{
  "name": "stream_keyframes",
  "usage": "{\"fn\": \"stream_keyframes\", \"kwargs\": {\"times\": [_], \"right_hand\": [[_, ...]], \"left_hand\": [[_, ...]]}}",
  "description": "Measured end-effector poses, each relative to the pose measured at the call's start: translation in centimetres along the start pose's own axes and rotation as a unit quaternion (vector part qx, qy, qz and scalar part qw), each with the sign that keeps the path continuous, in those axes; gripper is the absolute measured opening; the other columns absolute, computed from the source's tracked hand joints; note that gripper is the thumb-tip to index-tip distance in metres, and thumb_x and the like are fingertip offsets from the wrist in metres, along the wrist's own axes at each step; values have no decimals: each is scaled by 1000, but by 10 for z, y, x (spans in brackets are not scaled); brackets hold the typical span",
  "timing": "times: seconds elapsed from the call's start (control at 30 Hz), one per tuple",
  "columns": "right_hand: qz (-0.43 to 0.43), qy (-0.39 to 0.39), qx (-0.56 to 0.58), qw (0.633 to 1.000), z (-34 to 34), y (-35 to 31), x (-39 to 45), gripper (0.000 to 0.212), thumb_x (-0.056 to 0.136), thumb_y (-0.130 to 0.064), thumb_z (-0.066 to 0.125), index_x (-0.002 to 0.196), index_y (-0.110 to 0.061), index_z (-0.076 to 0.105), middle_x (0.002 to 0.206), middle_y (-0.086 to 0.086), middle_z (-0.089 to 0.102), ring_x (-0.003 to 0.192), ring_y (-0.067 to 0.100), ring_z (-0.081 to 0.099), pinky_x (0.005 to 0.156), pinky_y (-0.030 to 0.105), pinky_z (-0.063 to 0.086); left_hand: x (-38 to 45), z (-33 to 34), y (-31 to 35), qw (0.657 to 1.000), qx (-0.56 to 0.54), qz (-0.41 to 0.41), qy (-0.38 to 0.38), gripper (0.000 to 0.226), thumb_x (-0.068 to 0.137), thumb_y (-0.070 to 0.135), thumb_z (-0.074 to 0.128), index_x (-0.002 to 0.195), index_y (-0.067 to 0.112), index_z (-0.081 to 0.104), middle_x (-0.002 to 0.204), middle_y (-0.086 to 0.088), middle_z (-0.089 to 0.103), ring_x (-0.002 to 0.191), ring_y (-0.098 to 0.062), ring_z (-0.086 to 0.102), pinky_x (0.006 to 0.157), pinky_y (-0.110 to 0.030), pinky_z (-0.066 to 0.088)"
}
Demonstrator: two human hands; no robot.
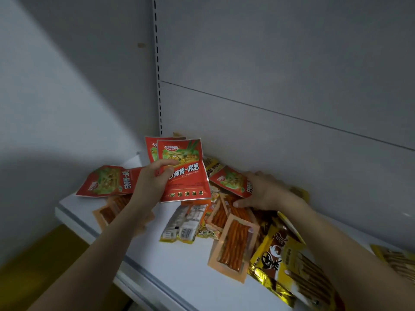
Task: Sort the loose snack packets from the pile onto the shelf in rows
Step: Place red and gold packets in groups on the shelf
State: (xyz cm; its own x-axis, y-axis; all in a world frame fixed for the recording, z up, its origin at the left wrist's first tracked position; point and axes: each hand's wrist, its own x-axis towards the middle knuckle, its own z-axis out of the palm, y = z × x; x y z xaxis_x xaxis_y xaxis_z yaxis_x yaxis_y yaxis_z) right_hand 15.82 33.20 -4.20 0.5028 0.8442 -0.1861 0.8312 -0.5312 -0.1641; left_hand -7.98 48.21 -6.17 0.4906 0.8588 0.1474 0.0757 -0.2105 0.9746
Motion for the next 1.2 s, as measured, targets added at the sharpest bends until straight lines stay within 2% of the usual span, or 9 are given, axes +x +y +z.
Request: {"fn": "stream_keyframes", "kwargs": {"times": [0.17, 0.27, 0.37, 0.53, 0.67, 0.77, 0.9, 1.07, 1.2], "right_hand": [[27, 125, 129, 983, -10, -11, -12, 18, 94, -42, 58, 102, -26, 61, 100, 1, 66, 92, 23, 63, 76, 34, 51], [62, 221, 406, 885, -37, -15, -29, 14, 98, -27, 54, 96, -22, 67, 87, 2, 72, 73, 14, 71, 60, 23, 54], [91, 195, 592, 777, -55, -14, -51, 20, 99, -28, 52, 108, -18, 67, 99, 7, 76, 90, 25, 74, 88, 45, 58], [112, 196, 638, 736, -58, -9, -103, 21, 100, -28, 50, 110, -18, 65, 98, 5, 77, 91, 26, 74, 93, 50, 54], [82, 354, 483, 797, -53, -8, -152, 19, 100, -17, 48, 106, -18, 67, 101, -1, 71, 90, 15, 70, 80, 37, 55], [72, 473, 255, 840, -37, -3, -197, 31, 99, -11, 47, 124, -18, 64, 109, 1, 50, 98, 18, 55, 87, 38, 51], [73, 464, 53, 881, -10, 8, -263, 45, 88, -4, 54, 130, -17, 61, 105, 8, 49, 95, 27, 49, 75, 42, 49], [79, 340, 117, 930, 24, 43, -377, 45, 90, -30, 63, 134, -20, 58, 124, 3, 48, 114, 19, 39, 97, 31, 38], [117, 377, 201, 897, 31, 84, -471, 38, 94, -26, 61, 132, -21, 59, 127, -3, 50, 120, 11, 40, 100, 22, 35]], "left_hand": [[15, 4, 0, 996, -79, -22, -29, 13, 101, 18, 58, 104, 26, 67, 108, 0, 65, 84, -19, 72, 56, -22, 57], [25, 12, 12, 991, -125, -44, -25, 14, 101, 19, 59, 101, 26, 71, 106, 0, 68, 79, -18, 74, 55, -27, 59], [25, 28, 29, 988, -140, -40, -54, 17, 102, 19, 58, 102, 26, 72, 105, 1, 69, 78, -15, 75, 56, -28, 59], [-8, 66, 57, 983, -114, -10, -145, 18, 102, 17, 56, 110, 22, 71, 108, 2, 68, 79, -6, 74, 58, -23, 57], [-53, 101, 76, 973, -94, 30, -210, 20, 102, 19, 56, 111, 24, 73, 112, 11, 68, 85, 2, 70, 64, -16, 55], [-107, 131, 90, 965, -90, 55, -241, 16, 101, 26, 59, 107, 32, 72, 110, 19, 67, 92, 14, 63, 72, -5, 48], [-185, 165, 107, 934, -199, -18, -295, 23, 97, 40, 58, 101, 24, 74, 100, 3, 78, 95, -9, 73, 83, -27, 56], [-294, 213, 122, 914, -213, -70, -339, 33, 94, 45, 61, 107, 18, 74, 99, 0, 78, 94, -16, 74, 74, -28, 56], [-362, 252, 128, 921, -179, -75, -339, 25, 101, 30, 57, 104, 12, 74, 101, -8, 77, 98, -26, 73, 90, -41, 57]]}}
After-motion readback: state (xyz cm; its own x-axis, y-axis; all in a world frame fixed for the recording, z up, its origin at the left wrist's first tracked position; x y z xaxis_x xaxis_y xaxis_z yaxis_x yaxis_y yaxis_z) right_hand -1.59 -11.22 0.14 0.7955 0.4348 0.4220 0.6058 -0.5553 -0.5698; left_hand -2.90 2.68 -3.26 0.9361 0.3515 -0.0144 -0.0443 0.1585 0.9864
